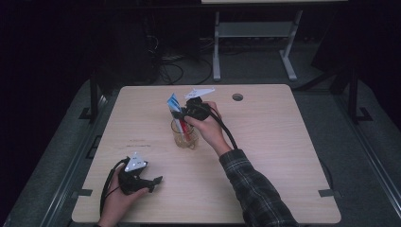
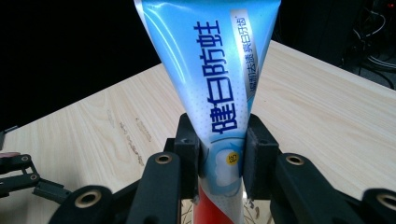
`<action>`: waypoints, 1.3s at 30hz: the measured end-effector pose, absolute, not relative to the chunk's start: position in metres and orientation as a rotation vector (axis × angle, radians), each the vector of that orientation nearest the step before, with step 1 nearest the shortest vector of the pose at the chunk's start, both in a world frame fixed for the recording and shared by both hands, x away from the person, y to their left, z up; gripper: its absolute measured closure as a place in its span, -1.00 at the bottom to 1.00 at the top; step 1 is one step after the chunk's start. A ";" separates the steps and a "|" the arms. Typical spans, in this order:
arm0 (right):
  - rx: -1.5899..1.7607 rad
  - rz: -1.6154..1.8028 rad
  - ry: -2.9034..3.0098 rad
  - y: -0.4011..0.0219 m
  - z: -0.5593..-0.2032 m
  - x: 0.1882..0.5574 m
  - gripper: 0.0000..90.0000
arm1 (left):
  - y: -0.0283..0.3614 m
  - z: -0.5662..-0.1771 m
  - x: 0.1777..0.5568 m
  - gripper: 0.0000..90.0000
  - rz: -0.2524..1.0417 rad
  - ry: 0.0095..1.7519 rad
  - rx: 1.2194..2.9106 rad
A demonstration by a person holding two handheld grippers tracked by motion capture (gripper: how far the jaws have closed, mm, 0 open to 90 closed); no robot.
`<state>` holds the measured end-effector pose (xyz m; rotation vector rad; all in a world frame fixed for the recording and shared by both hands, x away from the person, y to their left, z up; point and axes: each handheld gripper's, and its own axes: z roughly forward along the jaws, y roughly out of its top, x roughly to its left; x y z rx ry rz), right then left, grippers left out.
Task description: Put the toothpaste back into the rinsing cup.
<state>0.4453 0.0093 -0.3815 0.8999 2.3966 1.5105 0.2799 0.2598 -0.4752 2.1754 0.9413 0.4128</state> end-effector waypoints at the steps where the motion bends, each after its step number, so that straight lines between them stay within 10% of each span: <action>1: 0.899 1.511 2.396 0.009 -0.382 0.445 0.56 | 0.260 -0.475 0.280 -0.68 0.413 0.942 2.175; 17: 0.880 1.542 2.390 0.006 -0.378 0.442 -0.14 | 0.260 -0.475 0.280 -0.68 0.413 0.941 2.174; 39: 0.868 1.497 2.373 -0.041 -0.366 0.413 -0.24 | 0.260 -0.475 0.280 -0.69 0.415 0.941 2.172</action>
